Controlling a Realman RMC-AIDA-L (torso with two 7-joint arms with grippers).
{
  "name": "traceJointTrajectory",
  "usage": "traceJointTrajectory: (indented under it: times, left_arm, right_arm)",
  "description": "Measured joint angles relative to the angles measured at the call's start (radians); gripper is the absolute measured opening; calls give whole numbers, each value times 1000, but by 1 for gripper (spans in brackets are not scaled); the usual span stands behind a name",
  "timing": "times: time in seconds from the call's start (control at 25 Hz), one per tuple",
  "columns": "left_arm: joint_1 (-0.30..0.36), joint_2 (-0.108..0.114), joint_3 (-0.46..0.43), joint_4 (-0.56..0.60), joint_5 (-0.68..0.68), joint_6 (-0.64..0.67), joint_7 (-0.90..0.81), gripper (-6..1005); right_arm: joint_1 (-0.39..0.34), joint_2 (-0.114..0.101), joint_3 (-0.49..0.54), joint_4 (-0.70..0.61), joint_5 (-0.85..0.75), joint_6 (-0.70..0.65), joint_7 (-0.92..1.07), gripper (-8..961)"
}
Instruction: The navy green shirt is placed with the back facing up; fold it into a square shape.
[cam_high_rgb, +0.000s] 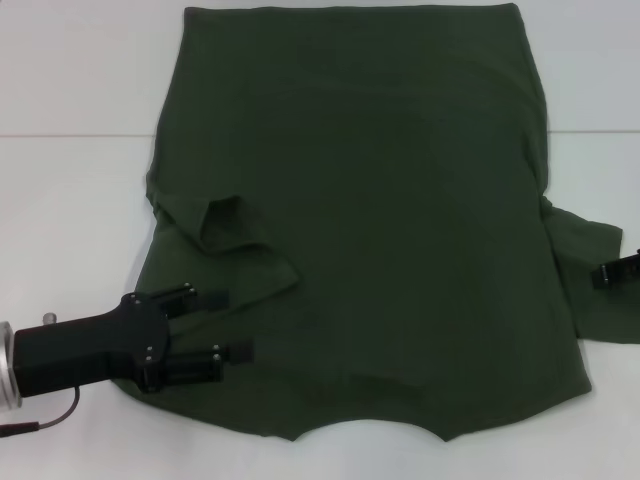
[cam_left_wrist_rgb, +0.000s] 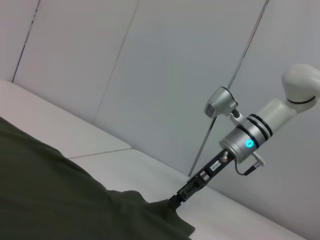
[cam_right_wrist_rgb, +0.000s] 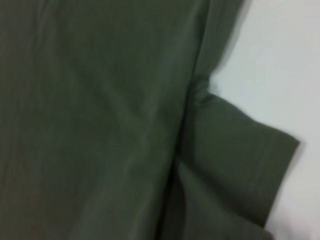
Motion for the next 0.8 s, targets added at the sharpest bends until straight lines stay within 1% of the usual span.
traceJointTrajectory:
  times: [0.2, 0.48, 0.72, 0.8]
  left_arm:
    - [-2, -4, -1, 0, -1, -3, 0, 890]
    - [-2, -9, -1, 0, -1, -11, 1, 890]
    - [-1, -10, -1, 0, -1, -11, 2, 888]
    - [-1, -10, -1, 0, -1, -11, 2, 887]
  right_arm:
    - [10, 14, -11, 7, -4, 15, -11, 738]
    - [6, 16, -39, 2, -7, 21, -23, 734]
    - [2, 17, -43, 2, -9, 31, -23, 731]
    - [2, 17, -43, 0, -14, 32, -21, 636]
